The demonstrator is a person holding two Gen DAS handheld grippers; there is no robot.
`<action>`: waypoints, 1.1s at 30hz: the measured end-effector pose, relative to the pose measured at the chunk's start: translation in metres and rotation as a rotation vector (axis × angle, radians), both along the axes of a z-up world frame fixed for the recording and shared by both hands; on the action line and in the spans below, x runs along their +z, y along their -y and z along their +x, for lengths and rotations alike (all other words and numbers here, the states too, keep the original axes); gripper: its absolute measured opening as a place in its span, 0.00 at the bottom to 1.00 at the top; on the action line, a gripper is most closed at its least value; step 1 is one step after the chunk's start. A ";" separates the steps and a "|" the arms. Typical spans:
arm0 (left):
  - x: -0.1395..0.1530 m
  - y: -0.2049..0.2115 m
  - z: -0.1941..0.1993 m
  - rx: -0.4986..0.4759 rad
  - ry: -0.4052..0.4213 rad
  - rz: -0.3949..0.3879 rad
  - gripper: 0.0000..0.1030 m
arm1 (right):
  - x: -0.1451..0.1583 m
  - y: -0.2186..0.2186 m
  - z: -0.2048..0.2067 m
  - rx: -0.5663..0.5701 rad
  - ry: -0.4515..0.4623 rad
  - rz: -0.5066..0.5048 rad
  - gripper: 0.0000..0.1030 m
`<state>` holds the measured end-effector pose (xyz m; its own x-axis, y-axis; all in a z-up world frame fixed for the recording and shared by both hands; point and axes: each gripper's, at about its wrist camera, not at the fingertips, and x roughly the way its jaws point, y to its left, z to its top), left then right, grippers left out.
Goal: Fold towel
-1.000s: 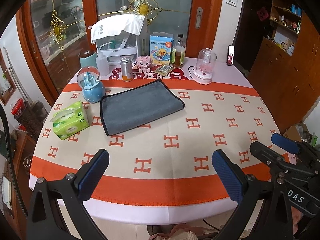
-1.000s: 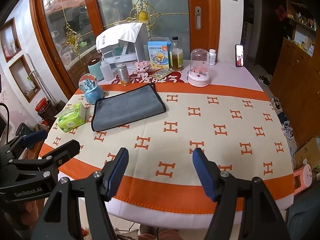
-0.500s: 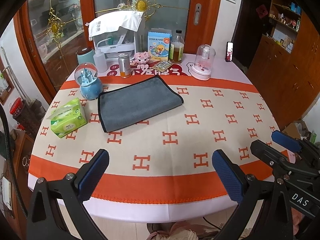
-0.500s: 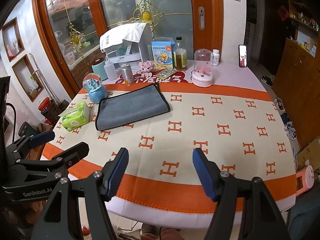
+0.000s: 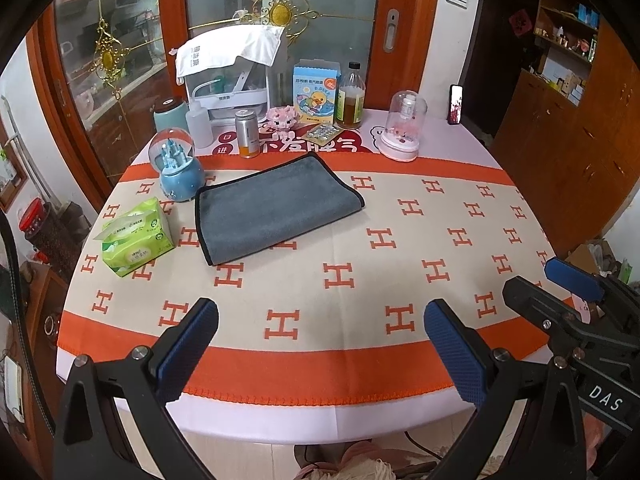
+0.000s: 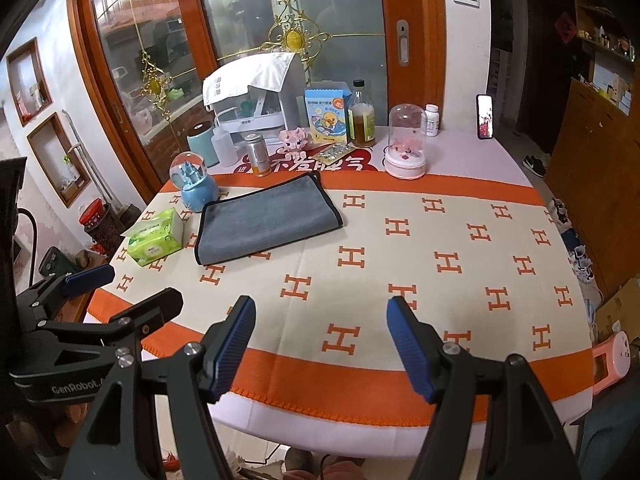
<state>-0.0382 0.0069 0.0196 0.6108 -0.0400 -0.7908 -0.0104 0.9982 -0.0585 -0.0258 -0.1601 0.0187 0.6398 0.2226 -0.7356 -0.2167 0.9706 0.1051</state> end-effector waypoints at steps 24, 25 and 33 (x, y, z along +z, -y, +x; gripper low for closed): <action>0.001 0.002 -0.017 0.013 -0.010 0.003 0.99 | -0.002 0.002 -0.011 0.005 -0.012 0.010 0.67; 0.001 0.002 -0.018 0.014 -0.008 0.002 0.99 | -0.001 0.002 -0.012 0.007 -0.012 0.013 0.67; 0.001 -0.001 -0.019 0.019 -0.014 -0.005 0.99 | 0.001 0.001 -0.010 0.015 -0.020 0.022 0.67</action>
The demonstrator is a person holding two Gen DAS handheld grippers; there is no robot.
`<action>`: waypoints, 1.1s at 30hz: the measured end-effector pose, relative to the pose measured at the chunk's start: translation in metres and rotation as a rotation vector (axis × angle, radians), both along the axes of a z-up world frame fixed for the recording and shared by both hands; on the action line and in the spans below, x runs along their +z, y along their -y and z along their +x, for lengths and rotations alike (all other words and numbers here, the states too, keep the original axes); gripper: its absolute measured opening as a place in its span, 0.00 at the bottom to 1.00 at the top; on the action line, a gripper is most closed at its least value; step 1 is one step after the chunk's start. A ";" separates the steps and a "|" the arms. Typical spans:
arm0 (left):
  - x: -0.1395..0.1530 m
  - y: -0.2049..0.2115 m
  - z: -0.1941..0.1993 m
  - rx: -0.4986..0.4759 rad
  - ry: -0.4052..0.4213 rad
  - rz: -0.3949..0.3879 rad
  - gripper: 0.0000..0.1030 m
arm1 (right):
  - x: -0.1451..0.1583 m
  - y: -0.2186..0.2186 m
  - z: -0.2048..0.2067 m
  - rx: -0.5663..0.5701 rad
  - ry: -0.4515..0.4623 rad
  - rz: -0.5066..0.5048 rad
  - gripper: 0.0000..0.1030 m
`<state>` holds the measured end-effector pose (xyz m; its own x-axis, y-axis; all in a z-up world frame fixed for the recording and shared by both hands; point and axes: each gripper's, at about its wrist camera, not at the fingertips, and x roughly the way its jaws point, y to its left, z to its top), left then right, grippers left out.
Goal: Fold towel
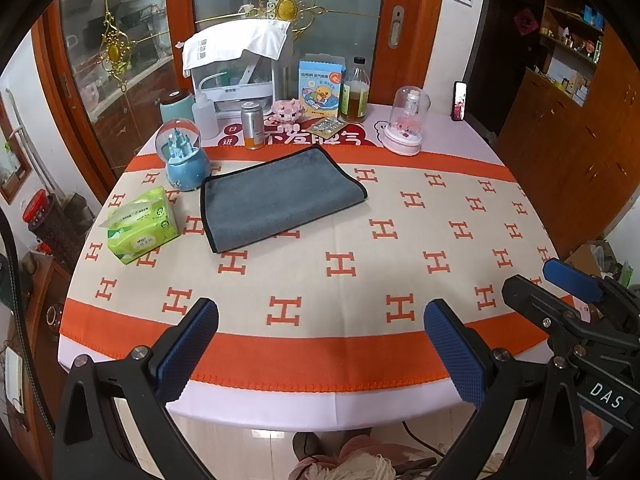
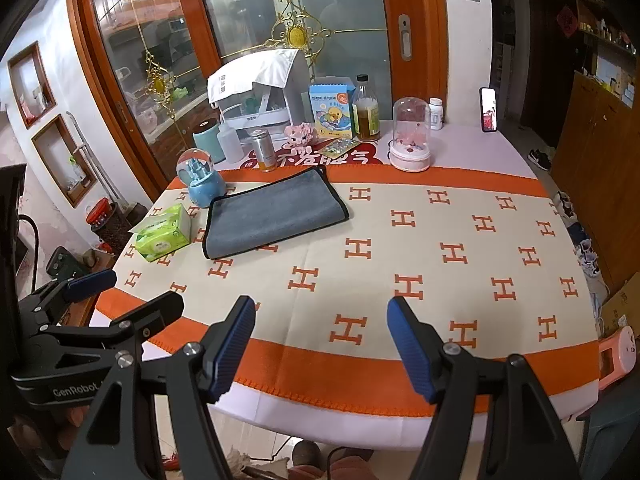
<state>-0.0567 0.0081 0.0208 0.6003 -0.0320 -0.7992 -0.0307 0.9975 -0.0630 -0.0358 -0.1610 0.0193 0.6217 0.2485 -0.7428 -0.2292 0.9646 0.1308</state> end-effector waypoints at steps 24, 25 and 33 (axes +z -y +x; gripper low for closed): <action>-0.003 -0.004 0.004 0.009 -0.006 0.006 0.99 | 0.000 -0.003 0.005 0.007 -0.006 -0.001 0.67; -0.003 -0.004 0.004 0.009 -0.005 0.006 0.99 | -0.001 -0.003 0.005 0.008 -0.005 0.000 0.67; -0.008 -0.005 0.005 0.009 -0.018 0.011 0.99 | -0.007 -0.005 0.008 0.012 -0.017 -0.002 0.67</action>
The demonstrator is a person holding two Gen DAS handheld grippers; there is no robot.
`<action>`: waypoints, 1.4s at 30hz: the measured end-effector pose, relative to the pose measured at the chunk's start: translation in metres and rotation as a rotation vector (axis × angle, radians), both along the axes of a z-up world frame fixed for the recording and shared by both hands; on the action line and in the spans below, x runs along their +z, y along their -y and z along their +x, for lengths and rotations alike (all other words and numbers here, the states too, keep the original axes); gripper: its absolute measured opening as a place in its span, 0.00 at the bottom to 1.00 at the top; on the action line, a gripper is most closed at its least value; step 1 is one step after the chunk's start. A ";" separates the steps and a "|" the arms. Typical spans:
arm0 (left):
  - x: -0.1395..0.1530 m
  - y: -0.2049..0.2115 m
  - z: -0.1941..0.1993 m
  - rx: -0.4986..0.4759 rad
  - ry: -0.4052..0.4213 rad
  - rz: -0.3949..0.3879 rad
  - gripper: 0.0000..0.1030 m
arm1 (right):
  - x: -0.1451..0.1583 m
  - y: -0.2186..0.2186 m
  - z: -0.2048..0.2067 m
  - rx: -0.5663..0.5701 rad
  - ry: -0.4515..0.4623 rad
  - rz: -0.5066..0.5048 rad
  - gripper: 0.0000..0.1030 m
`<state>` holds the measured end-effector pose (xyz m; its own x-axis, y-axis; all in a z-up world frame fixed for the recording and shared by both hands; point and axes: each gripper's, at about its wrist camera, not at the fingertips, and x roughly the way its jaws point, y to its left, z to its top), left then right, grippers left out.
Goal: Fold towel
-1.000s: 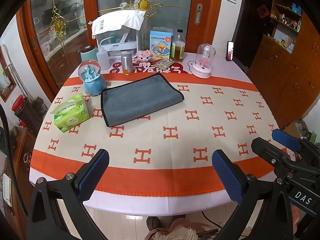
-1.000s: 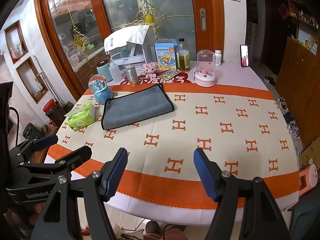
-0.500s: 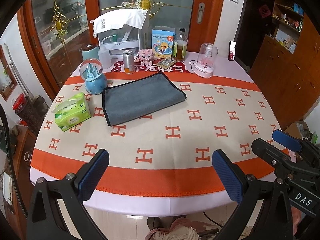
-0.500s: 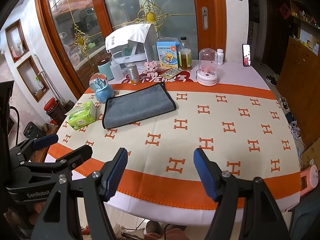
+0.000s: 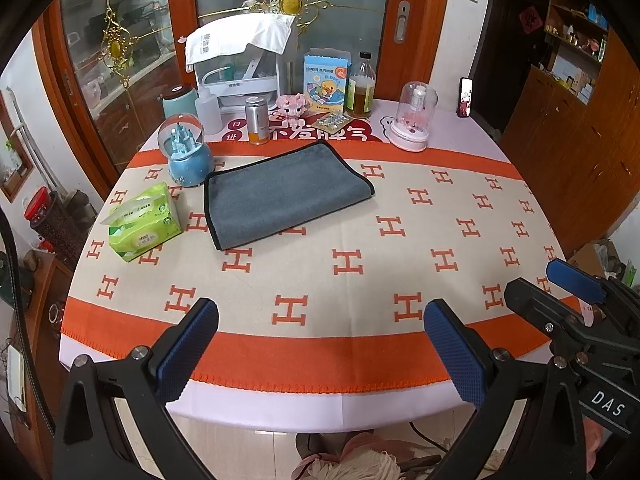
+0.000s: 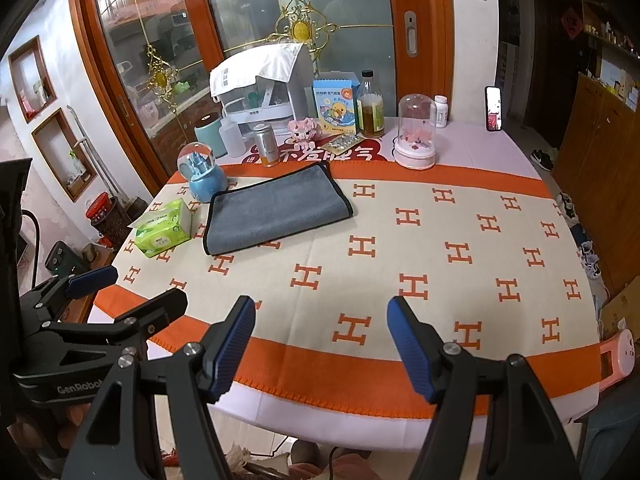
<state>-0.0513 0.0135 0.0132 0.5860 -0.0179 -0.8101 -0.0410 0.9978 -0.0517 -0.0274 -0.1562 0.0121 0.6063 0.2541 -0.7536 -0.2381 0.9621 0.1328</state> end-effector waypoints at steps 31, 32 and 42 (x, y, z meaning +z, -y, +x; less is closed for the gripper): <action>-0.002 -0.001 -0.007 0.007 0.005 -0.001 0.99 | -0.003 0.000 -0.006 -0.012 -0.002 -0.007 0.70; -0.001 -0.001 -0.006 0.007 0.005 -0.001 0.99 | -0.003 0.000 -0.006 -0.011 -0.001 -0.007 0.70; -0.001 0.001 -0.009 0.008 -0.007 -0.008 0.99 | -0.003 0.002 -0.009 -0.013 -0.005 -0.009 0.70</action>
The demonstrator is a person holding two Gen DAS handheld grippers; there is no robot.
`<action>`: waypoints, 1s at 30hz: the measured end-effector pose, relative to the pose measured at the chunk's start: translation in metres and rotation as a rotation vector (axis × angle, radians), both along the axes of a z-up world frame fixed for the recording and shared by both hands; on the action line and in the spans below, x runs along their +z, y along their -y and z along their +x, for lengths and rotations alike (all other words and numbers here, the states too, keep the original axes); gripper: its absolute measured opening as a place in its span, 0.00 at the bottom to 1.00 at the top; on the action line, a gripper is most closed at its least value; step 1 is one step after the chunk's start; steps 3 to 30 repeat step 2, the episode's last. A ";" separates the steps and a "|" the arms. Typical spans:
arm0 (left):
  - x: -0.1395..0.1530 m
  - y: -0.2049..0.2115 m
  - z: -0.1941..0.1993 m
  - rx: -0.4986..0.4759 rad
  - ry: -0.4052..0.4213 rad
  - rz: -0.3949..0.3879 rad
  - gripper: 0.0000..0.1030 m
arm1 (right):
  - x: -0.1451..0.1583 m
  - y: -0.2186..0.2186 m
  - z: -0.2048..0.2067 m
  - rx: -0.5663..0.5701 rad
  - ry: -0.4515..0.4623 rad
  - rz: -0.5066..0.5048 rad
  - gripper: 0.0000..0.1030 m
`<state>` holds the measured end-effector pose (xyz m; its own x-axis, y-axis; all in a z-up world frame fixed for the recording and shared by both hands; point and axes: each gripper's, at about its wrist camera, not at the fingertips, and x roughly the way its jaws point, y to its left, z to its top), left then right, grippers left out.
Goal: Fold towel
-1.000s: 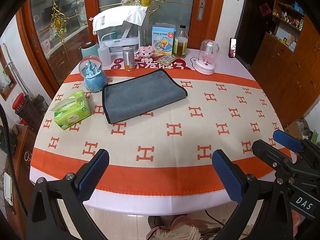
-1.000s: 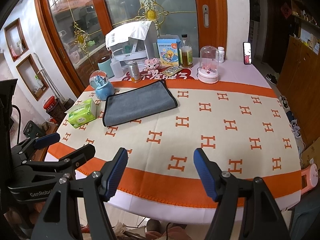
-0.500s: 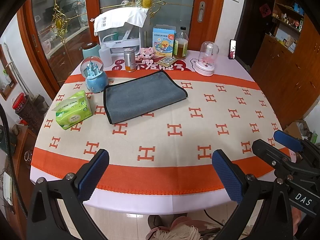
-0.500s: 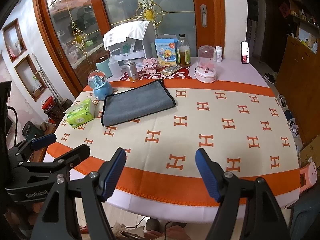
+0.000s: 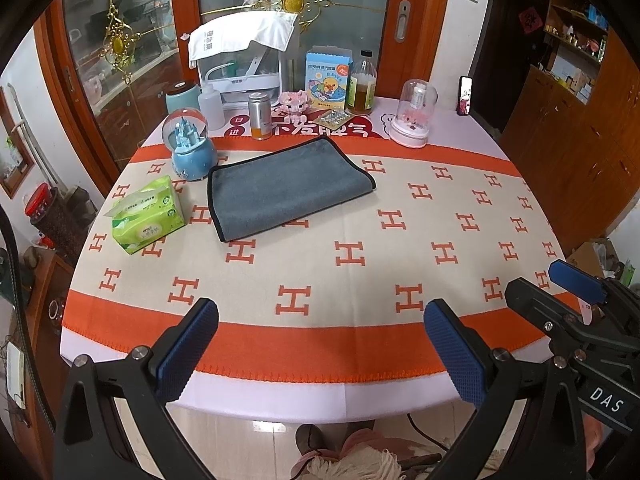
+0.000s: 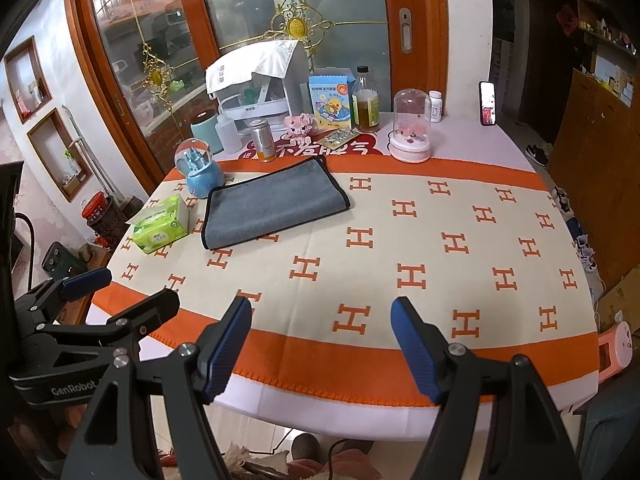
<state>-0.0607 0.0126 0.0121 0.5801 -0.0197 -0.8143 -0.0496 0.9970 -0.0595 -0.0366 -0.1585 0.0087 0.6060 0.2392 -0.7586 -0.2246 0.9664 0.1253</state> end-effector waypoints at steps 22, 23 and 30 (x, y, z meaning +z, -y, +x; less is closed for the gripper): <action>0.000 -0.001 -0.002 -0.001 -0.002 -0.003 0.99 | 0.000 0.001 0.000 0.000 0.002 0.000 0.70; 0.000 -0.001 -0.002 -0.001 -0.002 -0.003 0.99 | 0.000 0.001 0.000 0.000 0.002 0.000 0.70; 0.000 -0.001 -0.002 -0.001 -0.002 -0.003 0.99 | 0.000 0.001 0.000 0.000 0.002 0.000 0.70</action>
